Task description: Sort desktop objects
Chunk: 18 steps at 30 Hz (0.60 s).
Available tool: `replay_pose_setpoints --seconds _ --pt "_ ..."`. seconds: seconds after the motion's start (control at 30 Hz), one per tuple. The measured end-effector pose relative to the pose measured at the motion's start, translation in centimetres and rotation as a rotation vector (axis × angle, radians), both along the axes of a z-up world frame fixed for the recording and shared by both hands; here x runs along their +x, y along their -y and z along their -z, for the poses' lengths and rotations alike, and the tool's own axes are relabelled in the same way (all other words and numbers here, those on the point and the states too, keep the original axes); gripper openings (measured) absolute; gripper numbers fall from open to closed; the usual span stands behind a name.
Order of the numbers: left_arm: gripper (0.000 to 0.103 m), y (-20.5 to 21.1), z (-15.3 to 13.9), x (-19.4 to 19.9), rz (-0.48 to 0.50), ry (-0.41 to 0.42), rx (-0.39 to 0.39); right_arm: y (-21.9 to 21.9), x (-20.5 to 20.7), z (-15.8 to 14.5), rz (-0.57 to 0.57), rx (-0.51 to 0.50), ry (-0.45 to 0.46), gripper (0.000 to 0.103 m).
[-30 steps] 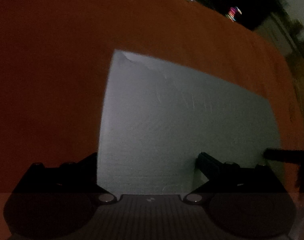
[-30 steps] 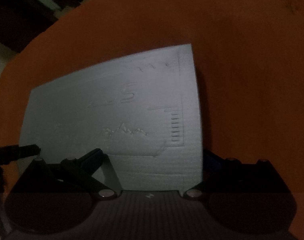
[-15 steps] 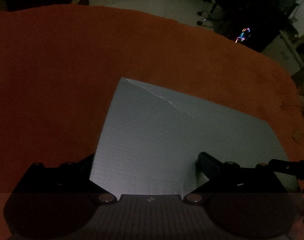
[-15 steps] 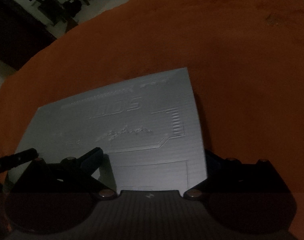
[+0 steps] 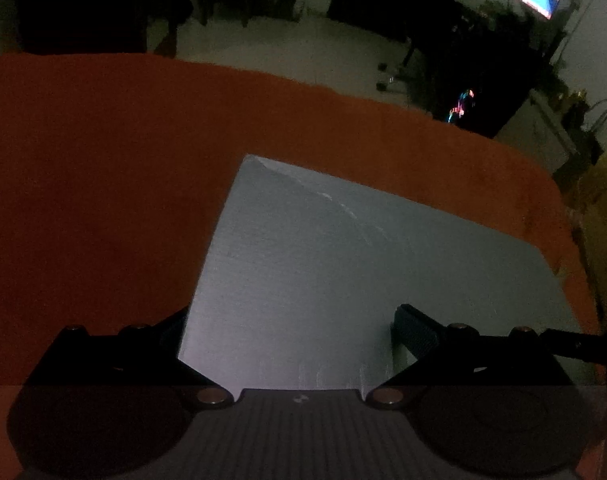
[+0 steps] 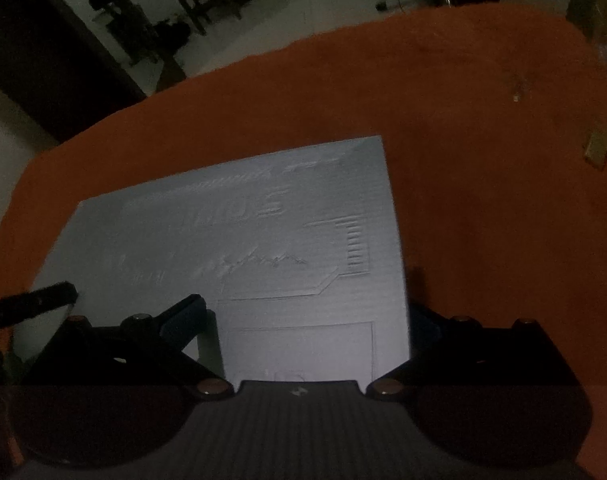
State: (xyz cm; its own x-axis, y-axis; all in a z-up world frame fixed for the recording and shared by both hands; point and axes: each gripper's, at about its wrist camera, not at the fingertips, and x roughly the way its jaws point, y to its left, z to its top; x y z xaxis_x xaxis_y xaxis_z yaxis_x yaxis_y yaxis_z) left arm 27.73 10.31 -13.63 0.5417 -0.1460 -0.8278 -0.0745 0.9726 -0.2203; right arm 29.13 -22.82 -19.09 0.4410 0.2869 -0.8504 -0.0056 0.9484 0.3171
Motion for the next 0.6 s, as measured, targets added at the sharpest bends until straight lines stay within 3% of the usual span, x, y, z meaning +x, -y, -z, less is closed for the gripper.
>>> replay_pose_setpoints --seconds 0.2,0.47,0.6 --pt "0.102 -0.7 -0.4 -2.4 -0.017 -0.024 -0.063 -1.2 -3.6 -1.6 -0.029 -0.041 0.074 0.103" --pt "0.102 0.7 0.0 -6.7 0.033 0.043 -0.039 -1.1 -10.8 -1.7 -0.022 -0.015 0.109 0.103" --pt "0.102 1.2 0.8 -9.2 0.064 0.023 -0.055 -1.0 -15.6 -1.5 -0.004 -0.034 0.144 0.103"
